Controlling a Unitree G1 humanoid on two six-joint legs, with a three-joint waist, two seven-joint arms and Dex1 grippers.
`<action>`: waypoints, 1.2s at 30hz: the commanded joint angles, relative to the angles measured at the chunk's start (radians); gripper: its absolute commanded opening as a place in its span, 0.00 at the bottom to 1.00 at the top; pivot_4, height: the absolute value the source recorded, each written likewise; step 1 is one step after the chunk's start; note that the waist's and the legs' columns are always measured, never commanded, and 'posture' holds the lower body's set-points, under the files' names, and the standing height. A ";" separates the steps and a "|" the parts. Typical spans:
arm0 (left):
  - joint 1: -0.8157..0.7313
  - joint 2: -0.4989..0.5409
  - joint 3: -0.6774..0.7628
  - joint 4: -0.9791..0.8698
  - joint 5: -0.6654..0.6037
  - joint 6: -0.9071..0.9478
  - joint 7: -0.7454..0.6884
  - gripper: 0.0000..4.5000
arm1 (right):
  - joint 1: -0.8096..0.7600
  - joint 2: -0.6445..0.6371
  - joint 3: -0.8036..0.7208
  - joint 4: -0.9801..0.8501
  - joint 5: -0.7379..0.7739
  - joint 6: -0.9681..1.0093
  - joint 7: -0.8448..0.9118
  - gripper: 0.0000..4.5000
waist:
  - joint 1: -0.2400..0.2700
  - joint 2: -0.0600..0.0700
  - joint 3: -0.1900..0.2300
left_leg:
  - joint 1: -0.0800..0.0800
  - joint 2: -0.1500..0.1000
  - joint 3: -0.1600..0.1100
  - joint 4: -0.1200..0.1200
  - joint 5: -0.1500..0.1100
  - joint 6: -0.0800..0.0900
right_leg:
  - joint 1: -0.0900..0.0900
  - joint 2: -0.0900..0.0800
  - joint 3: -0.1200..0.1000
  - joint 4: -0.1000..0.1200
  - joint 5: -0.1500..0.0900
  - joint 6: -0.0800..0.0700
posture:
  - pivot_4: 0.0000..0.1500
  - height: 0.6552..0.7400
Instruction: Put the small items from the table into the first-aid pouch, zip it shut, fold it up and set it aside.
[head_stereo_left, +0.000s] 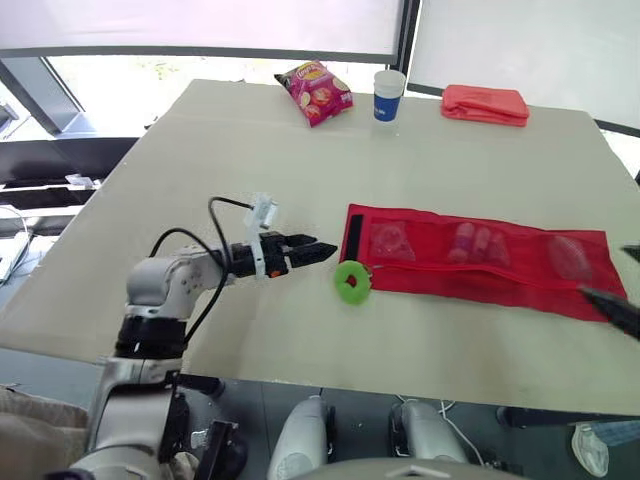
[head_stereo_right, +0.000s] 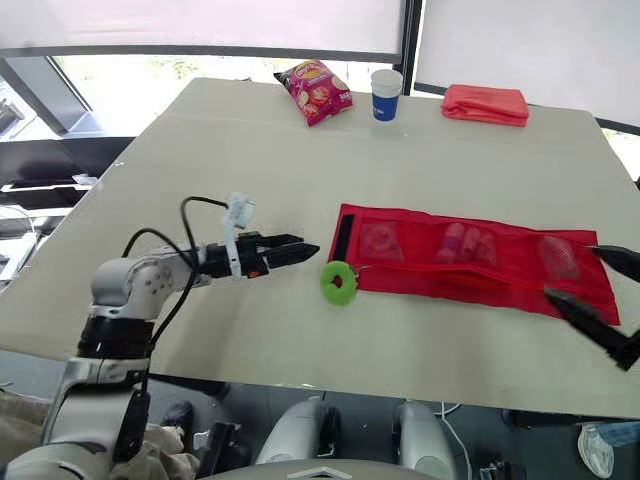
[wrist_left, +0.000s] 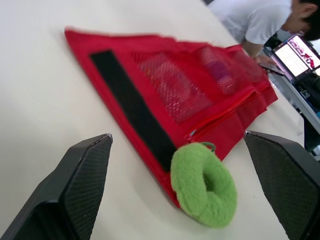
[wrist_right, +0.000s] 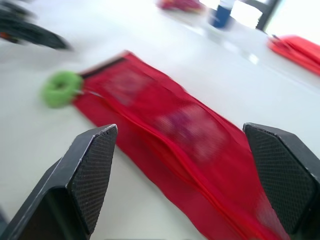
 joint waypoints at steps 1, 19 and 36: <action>-0.092 -0.030 0.017 0.084 -0.001 0.104 0.048 1.00 | -0.045 -0.039 0.048 -0.054 0.065 -0.029 -0.060 0.95 | 0.001 -0.002 0.001 | 0.000 0.000 0.000 0.000 0.000 0.000 | 0.000 0.000 0.000 0.000 0.000 0.000 | 1.00 1.00; -0.360 -0.291 0.245 0.443 0.002 0.300 0.245 1.00 | 0.019 -0.016 0.208 -0.182 0.074 -0.098 -0.232 0.95 | 0.006 -0.004 0.001 | -0.002 -0.002 -0.003 0.000 0.000 0.000 | 0.000 -0.002 -0.002 0.000 0.003 -0.002 | 1.00 1.00; -0.395 -0.351 0.152 0.474 0.164 0.087 0.299 1.00 | 0.117 -0.033 0.217 -0.184 0.068 -0.193 -0.263 0.95 | 0.007 -0.004 0.000 | -0.001 -0.002 -0.003 0.001 0.000 0.000 | 0.000 -0.004 -0.002 0.002 0.002 -0.005 | 1.00 1.00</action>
